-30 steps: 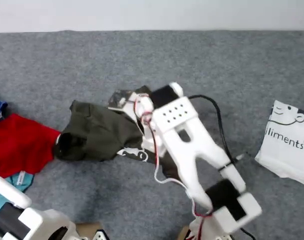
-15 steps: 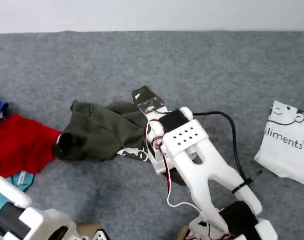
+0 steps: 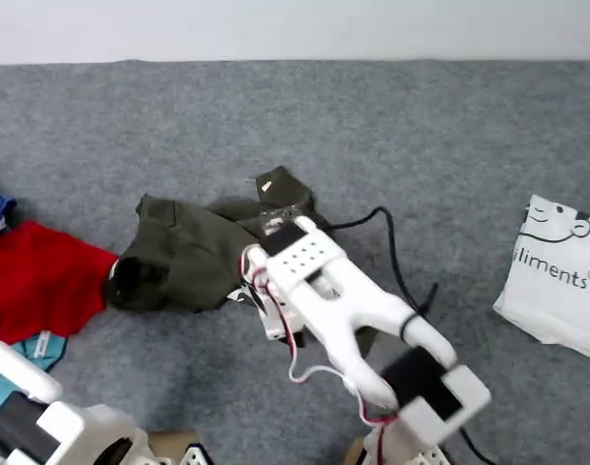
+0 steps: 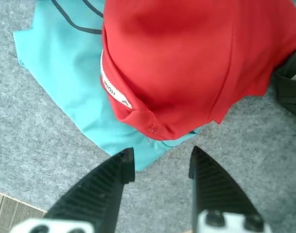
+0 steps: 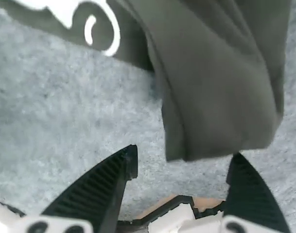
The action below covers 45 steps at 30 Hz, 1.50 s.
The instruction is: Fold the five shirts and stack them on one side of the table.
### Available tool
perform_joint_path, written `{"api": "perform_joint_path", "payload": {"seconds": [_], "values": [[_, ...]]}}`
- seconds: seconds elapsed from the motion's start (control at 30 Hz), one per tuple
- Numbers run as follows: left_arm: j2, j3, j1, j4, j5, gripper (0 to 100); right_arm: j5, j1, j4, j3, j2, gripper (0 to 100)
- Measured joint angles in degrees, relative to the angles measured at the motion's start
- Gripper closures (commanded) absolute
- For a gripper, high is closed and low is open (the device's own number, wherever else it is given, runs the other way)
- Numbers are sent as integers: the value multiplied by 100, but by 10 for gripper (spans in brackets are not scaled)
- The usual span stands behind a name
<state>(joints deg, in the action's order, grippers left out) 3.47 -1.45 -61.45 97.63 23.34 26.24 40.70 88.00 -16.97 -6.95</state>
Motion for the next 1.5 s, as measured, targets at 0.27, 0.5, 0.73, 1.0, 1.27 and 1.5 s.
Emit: {"api": "perform_joint_path", "payload": {"seconds": [0.27, 0.5, 0.73, 1.0, 1.27, 1.5], "values": [[0, 0, 0, -18, 0, 809, 26, -193, 132, 949, -1134, 681], [0, -360, 0, -360, 0, 809, 26, -642, 211, 1090, -1486, 737], [0, -404, 79, -431, -9, 809, -26, -1204, 404, 1099, -1538, 993], [0, -431, 290, -448, 9, 809, -607, -1547, 1178, 1125, -1530, 990], [0, -431, 484, -431, 9, 809, -2048, -2321, 1248, 1222, -844, 990], [0, -431, 1213, 44, 0, 809, -4255, -2840, 1248, 1222, 448, 990]]}}
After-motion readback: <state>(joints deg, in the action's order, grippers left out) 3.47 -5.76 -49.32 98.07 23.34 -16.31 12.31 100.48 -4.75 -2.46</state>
